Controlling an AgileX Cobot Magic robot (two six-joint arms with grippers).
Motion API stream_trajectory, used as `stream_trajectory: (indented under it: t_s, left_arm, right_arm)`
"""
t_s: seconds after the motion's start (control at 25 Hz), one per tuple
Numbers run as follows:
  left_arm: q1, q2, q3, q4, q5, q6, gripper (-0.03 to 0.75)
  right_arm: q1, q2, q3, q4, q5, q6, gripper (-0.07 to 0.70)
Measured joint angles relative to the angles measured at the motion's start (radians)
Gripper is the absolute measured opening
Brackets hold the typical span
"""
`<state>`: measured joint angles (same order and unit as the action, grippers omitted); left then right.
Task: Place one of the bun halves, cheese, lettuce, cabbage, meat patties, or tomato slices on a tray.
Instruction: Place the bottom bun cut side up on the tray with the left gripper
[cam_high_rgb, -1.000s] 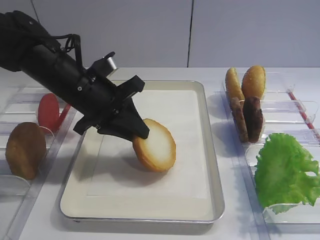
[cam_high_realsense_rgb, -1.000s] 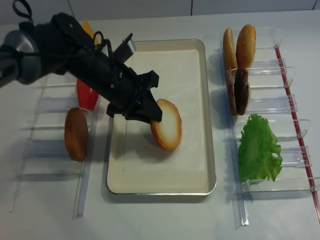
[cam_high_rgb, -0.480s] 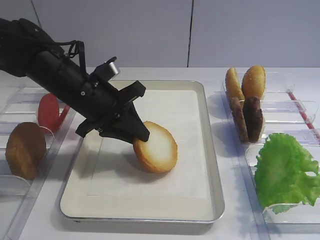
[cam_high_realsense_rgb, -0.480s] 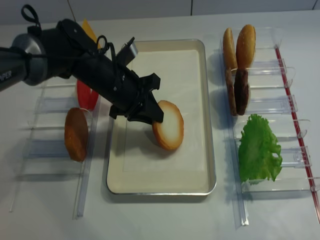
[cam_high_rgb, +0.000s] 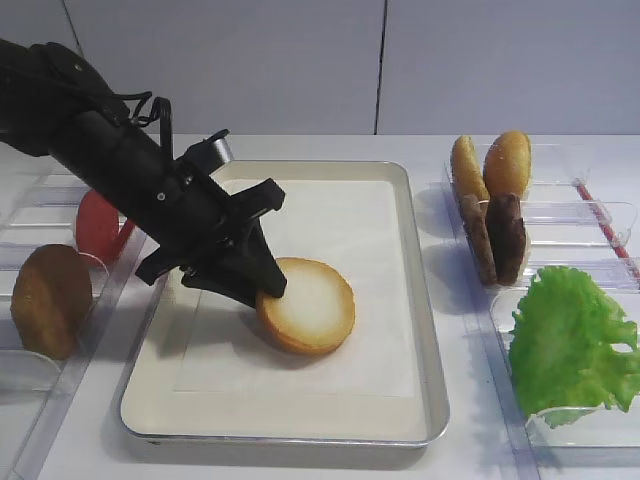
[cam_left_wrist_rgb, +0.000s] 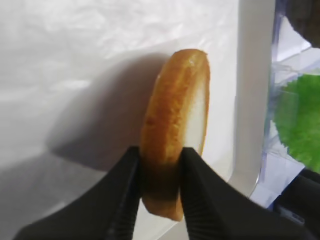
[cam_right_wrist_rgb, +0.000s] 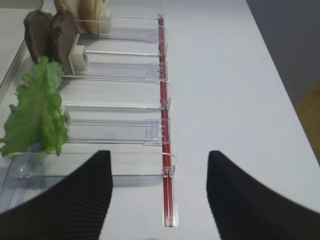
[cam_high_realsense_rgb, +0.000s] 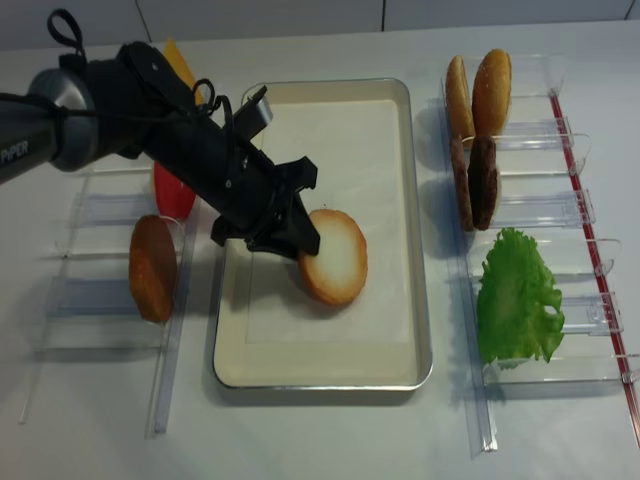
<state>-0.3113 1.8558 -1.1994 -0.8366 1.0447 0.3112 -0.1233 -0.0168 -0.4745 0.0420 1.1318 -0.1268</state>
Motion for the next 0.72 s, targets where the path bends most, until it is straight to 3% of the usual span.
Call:
stream_trajectory:
  t_s: [0.28,0.52,0.72]
  left_arm:
    - [0.000,0.002,-0.002,0.040,0.029,-0.036,0.350]
    - [0.000,0.004,-0.014,0.060,0.070,-0.057,0.377]
    - [0.000,0.004,-0.092,0.199,0.133,-0.153,0.379]
  right_arm:
    - [0.000,0.000,0.000,0.000,0.000,0.000,0.430]
    - [0.000,0.000,0.000,0.000,0.000,0.000,0.430]
    - [0.000,0.000,0.000,0.000,0.000,0.000,0.430]
